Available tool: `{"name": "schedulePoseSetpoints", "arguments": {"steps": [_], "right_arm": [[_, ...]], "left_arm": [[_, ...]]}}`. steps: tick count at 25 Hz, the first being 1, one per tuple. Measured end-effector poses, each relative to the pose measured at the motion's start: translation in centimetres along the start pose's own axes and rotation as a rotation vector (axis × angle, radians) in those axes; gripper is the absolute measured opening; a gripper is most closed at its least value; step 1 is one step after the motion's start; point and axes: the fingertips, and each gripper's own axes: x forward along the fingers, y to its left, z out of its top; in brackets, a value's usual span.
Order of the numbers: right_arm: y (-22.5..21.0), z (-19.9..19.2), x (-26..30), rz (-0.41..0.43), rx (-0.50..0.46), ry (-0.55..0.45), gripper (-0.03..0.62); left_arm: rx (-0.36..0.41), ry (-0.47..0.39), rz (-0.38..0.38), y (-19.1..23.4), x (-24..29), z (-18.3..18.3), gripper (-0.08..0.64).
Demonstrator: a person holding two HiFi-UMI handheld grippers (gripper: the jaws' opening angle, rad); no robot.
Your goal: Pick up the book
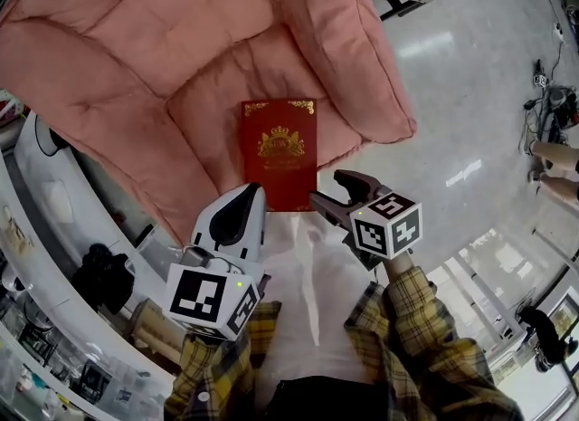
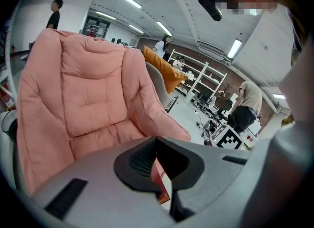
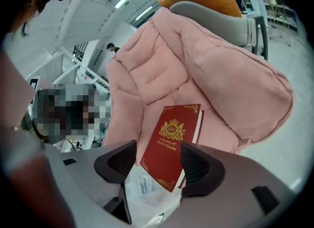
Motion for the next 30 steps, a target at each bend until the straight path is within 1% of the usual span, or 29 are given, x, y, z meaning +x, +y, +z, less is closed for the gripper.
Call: {"name": "schedulePoseSetpoints", "arguments": {"steps": [3,8,10,13,18,21,24,28,30], "right_arm": [[-1.2,-1.8,1.4,-0.018,0.06,0.022,0.279],[-3.5,-4.7,4.2,-0.014,0.184,0.053,0.299],[-4.3,-5.6,5.0,-0.005,0.228,0.057,0.308],[-4.8,-6.5,5.8,0.03,0.29,0.053,0.313],[-6.1,-7.5,7.1,0.061,0.357,0.052,0.313],[-6.9,-8.5,7.6,0.074,0.379,0.062,0.313],[-7.5,-9.1,8.6,0.119,0.409,0.056,0.313],[-7.5,-9.6,9.9,0.244,0.461,0.073,0.313],[-7.7,-9.9,10.3,0.281,0.466,0.089,0.313]], "left_arm": [[0.002,0.01,0.0,0.4,0.2,-0.9,0.005],[0.005,0.033,0.002,1.4,1.1,-2.4,0.005],[0.005,0.042,0.004,1.7,1.5,-3.0,0.005],[0.003,0.054,0.007,1.9,1.7,-3.9,0.005],[0.008,0.068,0.006,1.8,1.9,-4.8,0.005],[-0.001,0.074,0.001,1.3,2.4,-5.3,0.005],[-0.009,0.078,-0.01,1.0,3.5,-5.9,0.005],[-0.011,0.083,-0.032,0.1,4.9,-6.4,0.005],[-0.01,0.086,-0.042,-0.4,5.2,-6.6,0.005]]}}
